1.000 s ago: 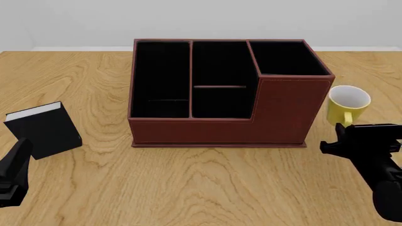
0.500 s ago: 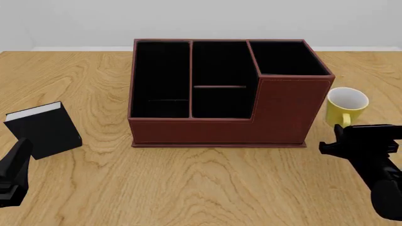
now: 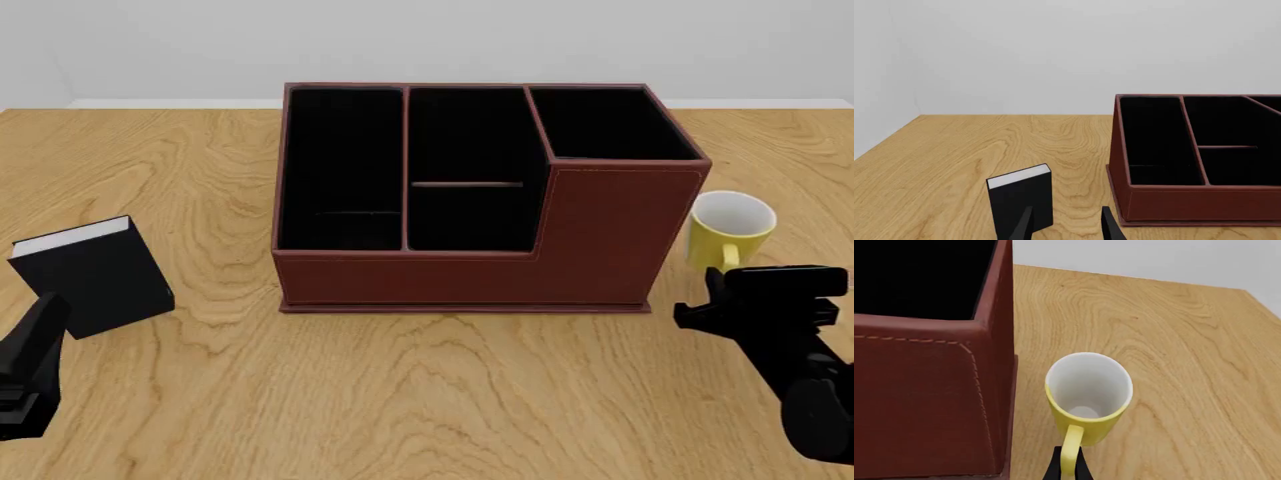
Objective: Pick up the yellow and white mug and place it to the right of the caddy.
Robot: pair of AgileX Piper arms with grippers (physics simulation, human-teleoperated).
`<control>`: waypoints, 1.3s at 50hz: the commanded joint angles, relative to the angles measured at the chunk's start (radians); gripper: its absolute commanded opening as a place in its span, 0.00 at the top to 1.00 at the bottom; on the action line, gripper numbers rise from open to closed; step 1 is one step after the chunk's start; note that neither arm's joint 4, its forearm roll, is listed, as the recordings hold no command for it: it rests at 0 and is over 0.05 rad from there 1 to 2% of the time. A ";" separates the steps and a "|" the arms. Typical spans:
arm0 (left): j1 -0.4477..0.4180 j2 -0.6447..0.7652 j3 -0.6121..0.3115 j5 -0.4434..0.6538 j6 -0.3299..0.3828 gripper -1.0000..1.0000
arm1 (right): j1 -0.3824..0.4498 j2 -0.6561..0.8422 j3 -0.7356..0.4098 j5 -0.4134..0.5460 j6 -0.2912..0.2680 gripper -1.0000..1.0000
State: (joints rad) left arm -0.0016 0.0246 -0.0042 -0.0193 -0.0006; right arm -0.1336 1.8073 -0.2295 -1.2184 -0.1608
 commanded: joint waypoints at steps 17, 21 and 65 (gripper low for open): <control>0.000 0.000 0.000 0.000 0.000 0.00 | -0.002 0.035 -0.021 -0.001 0.009 1.00; 0.000 -0.001 0.000 0.000 0.000 0.00 | -0.003 0.041 -0.024 -0.001 0.010 1.00; 0.000 0.000 0.000 0.000 0.000 0.00 | -0.017 0.097 -0.051 -0.001 0.006 1.00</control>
State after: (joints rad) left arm -0.0015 0.0245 -0.0042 -0.0193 -0.0006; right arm -0.1481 1.8940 -0.2702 -1.2182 -0.1623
